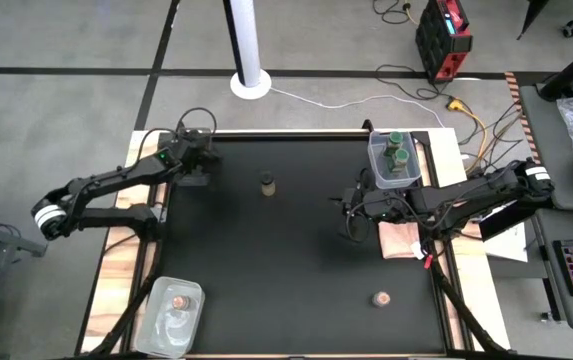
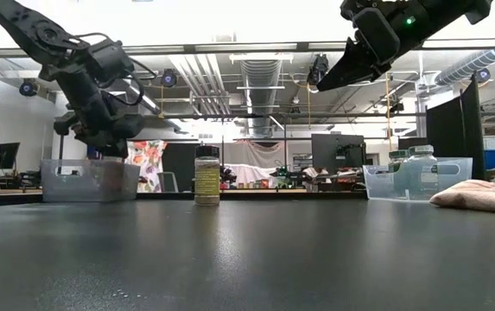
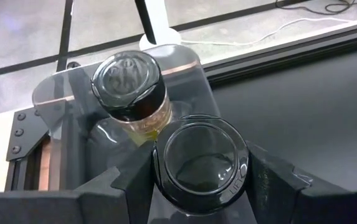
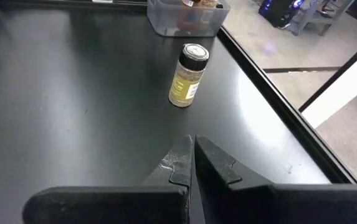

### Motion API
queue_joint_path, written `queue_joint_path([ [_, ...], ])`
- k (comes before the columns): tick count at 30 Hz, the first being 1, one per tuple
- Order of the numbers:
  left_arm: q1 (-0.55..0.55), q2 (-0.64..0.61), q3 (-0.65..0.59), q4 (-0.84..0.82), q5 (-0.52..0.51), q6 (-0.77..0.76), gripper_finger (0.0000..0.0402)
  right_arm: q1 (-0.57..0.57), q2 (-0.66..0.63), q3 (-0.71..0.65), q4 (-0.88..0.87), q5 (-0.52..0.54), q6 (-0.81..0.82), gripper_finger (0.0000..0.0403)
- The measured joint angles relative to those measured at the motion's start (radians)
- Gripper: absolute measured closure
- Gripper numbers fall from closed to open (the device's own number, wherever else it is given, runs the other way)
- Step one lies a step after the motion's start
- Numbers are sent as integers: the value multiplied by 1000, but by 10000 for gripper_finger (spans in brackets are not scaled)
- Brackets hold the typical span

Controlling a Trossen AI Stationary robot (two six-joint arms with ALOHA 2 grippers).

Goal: Sort spices by type
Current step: Put the bottom black spice bottle into the black bin

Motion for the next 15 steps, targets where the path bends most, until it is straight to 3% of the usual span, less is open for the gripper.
queue_joint_path([
  [15, 70, -8, -13, -16, 52, 26, 216, 0, 0, -13, 0, 0, 11, 394],
])
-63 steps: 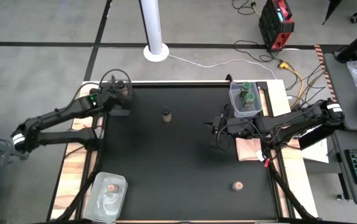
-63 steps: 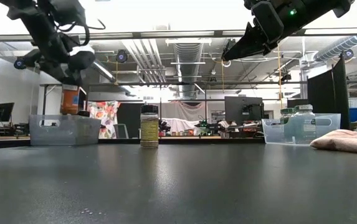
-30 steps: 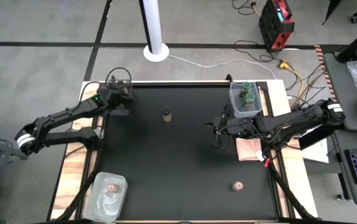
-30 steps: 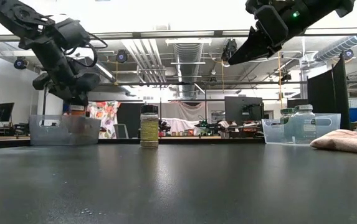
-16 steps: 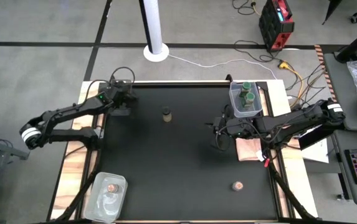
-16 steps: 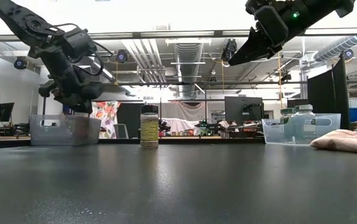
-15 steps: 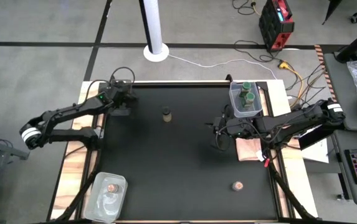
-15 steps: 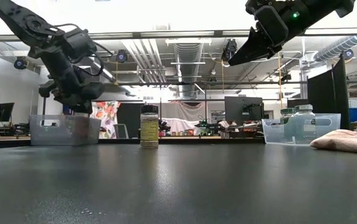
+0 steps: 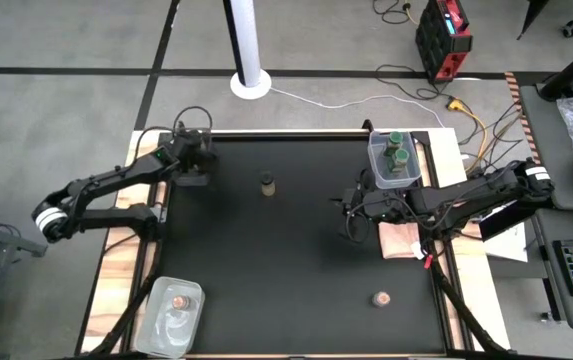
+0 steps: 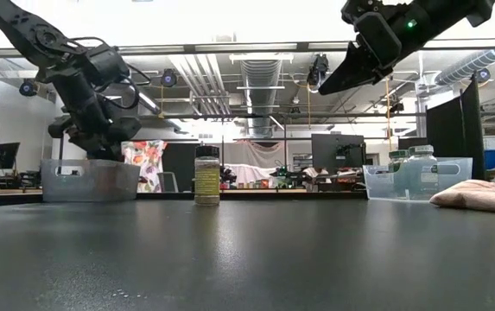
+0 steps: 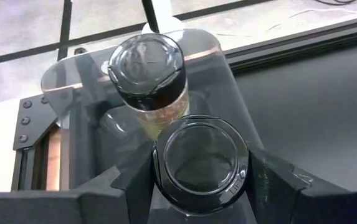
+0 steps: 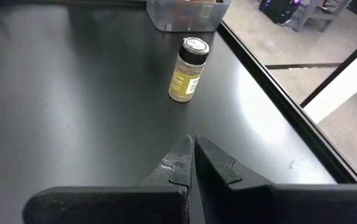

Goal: Sort spices by type
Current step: Put the bottom black spice bottle into the black bin

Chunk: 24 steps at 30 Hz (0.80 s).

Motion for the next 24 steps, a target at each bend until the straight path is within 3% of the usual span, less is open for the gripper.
queue_joint_path([
  [21, 54, -5, -36, 75, 63, 24, 216, 0, 1, -11, 1, 0, 15, 394],
  [24, 54, -5, -36, 75, 63, 25, 201, 0, 1, -11, 1, 0, 16, 394],
])
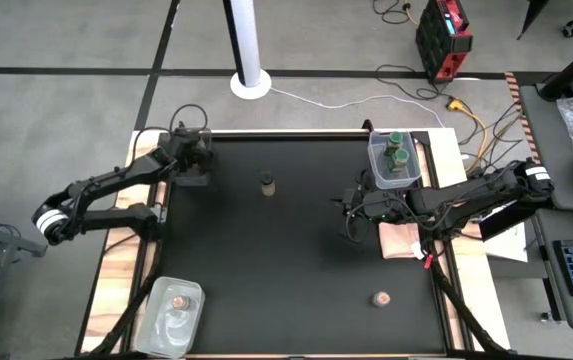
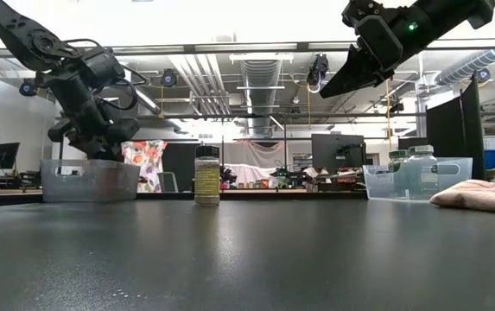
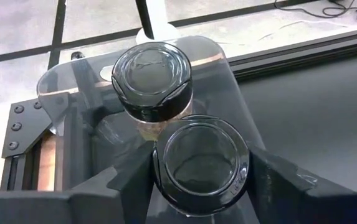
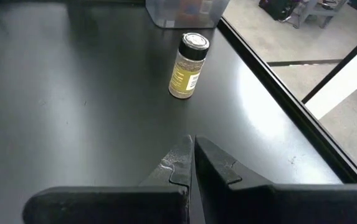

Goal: Sort spices by type
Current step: Put the bottom black spice bottle into the black bin, then put the brown spice bottle into the white bin

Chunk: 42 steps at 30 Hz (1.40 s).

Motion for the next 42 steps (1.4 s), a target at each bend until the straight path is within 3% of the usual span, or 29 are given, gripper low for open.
queue_joint_path([
  [5, 0, 4, -7, -24, 15, 10, 164, 0, 0, 0, 0, 0, 0, 394],
  [14, 0, 3, 15, -24, 10, 12, 156, 0, 0, 0, 1, 0, 17, 394],
  [33, -11, -8, 291, -378, -13, 56, 154, 0, 0, 0, 0, 10, 43, 394],
  [38, -107, -68, 325, -414, -31, 35, 154, 0, 0, 1, -5, 10, 87, 394],
  [42, -278, -148, 295, -376, -69, -5, 154, 25, 0, 24, -44, 8, 95, 394],
])
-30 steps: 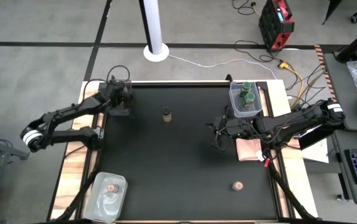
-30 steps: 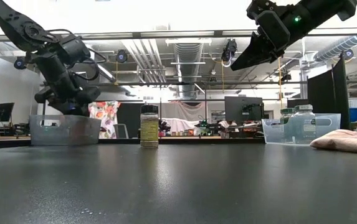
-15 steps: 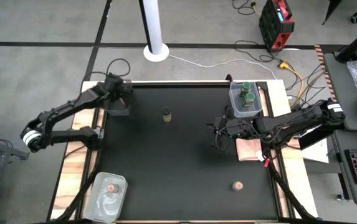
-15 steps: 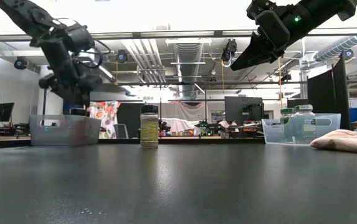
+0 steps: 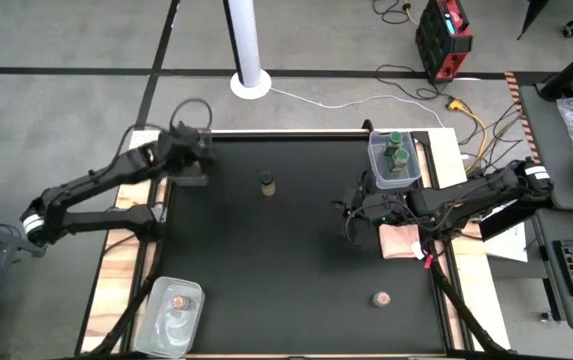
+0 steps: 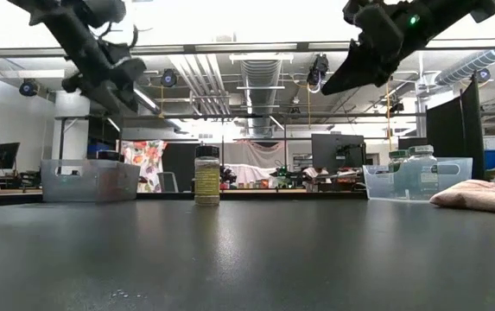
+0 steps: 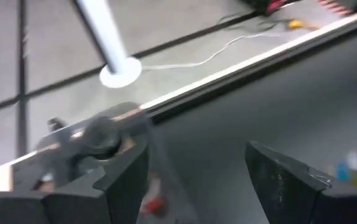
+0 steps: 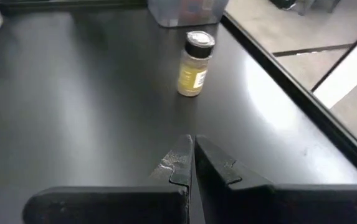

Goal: Sort spices by type
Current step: Put the brown spice bottle into the white bin

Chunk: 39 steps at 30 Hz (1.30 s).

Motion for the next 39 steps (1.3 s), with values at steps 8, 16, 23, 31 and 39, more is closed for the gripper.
queue_joint_path([
  [8, -456, -79, -56, 14, -271, -143, 154, 82, 10, 167, -405, 0, 281, 394],
  [16, -834, -57, -43, 26, -547, -237, 154, 198, 88, 332, -799, -166, 724, 394],
  [23, -964, -36, -33, 42, -614, -303, 154, 287, 190, 428, -902, -449, 851, 394],
  [31, -997, 9, -33, 124, -605, -302, 154, 413, 247, 454, -1098, -617, 1030, 394],
  [39, -996, 69, -29, 152, -605, -300, 154, 565, 247, 367, -1001, -623, 1332, 394],
])
